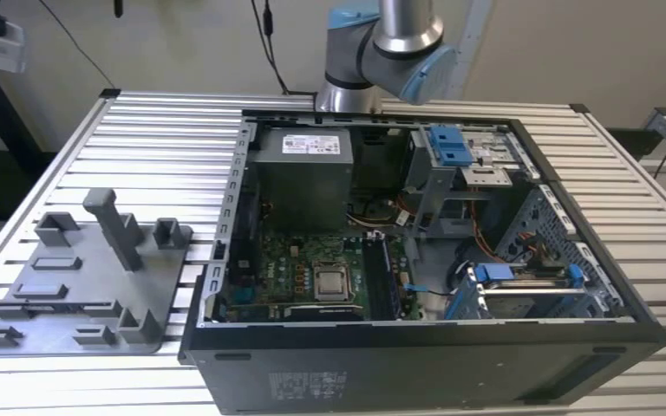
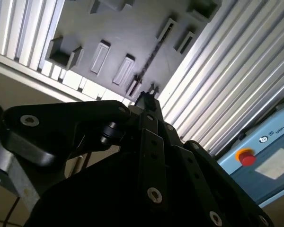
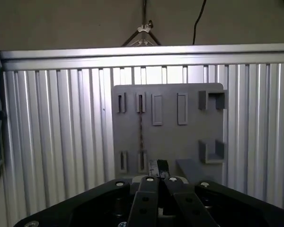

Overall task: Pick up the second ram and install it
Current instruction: 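Pick up the second ram and move it above second insertion slot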

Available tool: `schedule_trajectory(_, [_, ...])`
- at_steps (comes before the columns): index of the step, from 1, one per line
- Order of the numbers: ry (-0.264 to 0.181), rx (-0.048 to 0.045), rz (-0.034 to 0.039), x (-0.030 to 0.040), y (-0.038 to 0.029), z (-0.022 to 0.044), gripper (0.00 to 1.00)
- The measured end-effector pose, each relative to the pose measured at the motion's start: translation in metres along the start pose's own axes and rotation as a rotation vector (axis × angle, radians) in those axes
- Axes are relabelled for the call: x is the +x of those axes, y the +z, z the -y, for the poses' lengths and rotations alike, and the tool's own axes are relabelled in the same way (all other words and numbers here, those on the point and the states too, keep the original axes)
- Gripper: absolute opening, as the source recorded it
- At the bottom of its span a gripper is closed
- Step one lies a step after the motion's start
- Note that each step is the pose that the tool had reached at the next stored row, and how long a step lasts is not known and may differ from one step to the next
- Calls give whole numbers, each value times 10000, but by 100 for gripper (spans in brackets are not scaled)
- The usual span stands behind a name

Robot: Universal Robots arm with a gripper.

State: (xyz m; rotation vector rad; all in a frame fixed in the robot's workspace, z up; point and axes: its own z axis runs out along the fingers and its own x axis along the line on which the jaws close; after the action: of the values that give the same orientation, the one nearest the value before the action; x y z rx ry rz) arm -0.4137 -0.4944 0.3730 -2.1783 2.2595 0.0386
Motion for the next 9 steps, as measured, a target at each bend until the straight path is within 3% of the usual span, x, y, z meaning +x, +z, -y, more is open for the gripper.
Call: schedule_trajectory(9, [-57,0,-1,0,0,-1,11])
